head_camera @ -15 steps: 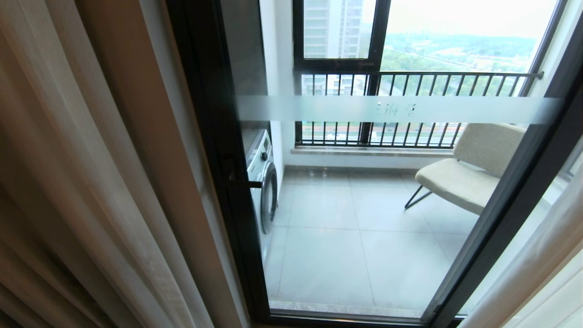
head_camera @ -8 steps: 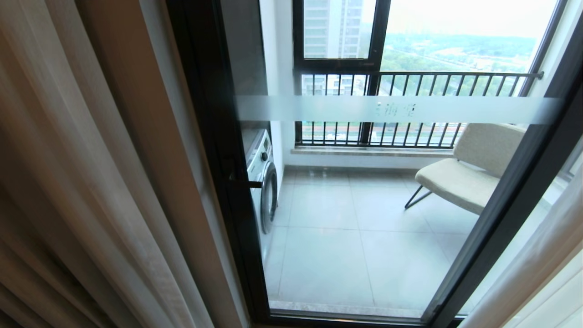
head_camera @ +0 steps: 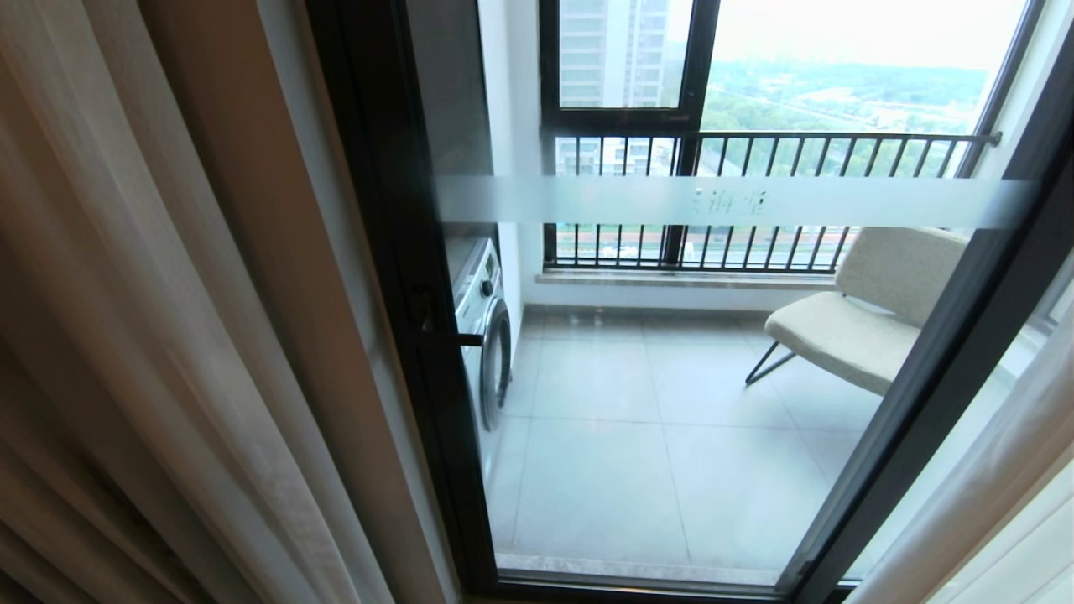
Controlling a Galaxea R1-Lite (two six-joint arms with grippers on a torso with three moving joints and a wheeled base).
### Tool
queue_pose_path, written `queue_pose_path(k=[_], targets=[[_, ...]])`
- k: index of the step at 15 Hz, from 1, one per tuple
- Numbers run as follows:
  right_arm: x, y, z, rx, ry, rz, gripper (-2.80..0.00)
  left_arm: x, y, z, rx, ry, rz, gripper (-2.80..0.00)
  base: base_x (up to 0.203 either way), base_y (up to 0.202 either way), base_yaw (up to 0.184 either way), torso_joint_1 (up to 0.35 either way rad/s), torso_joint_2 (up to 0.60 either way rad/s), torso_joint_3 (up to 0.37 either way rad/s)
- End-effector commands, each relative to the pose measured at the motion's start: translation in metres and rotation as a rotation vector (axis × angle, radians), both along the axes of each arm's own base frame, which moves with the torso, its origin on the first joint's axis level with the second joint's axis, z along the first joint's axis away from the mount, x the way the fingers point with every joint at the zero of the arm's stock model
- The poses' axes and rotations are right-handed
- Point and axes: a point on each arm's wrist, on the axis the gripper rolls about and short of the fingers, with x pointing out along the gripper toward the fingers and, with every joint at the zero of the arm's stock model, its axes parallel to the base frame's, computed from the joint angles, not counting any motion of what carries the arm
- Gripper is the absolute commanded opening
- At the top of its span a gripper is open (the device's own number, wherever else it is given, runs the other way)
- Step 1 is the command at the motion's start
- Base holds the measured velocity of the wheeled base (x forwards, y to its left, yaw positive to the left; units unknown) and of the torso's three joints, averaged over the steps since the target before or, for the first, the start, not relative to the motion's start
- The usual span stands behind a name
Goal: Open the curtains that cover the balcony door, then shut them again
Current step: Pull the inner curtains open on both sides
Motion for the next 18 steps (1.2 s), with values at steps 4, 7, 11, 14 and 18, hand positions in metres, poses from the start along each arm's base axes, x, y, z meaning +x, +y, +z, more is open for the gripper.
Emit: queue_pose_path(k=[4, 7, 11, 14, 18], targets=[[0.0, 0.0, 0.0001, -0.001, -0.001, 0.001, -2.8, -0.0003, 0.0, 0.0002, -0.003, -0.002, -0.001, -2.8, 0.0, 0.0, 0.0, 0.0, 0.0, 0.0], [0.0, 0.0, 0.0001, -0.001, -0.001, 0.001, -2.8, -0.0003, 0.0, 0.0002, -0.003, -0.002, 0.0, -2.8, 0.0, 0.0, 0.0, 0.0, 0.0, 0.0], [0.0, 0.0, 0.0001, -0.001, -0.001, 0.001, -2.8, -0.0003, 0.0, 0.0002, -0.003, -0.002, -0.001, -2.8, 0.0, 0.0, 0.0, 0.0, 0.0, 0.0], [0.0001, 0.0, 0.0001, -0.001, 0.0, 0.001, -2.8, -0.0002, 0.0, -0.0002, -0.003, 0.0, 0.0, -2.8, 0.002, -0.05, 0.006, -0.006, 0.0, 0.002], [0.0, 0.0, 0.0001, -0.001, -0.001, 0.001, -2.8, -0.0003, 0.0, 0.0002, -0.003, -0.002, 0.0, -2.8, 0.0, -0.184, 0.0, 0.005, 0.0, 0.003]])
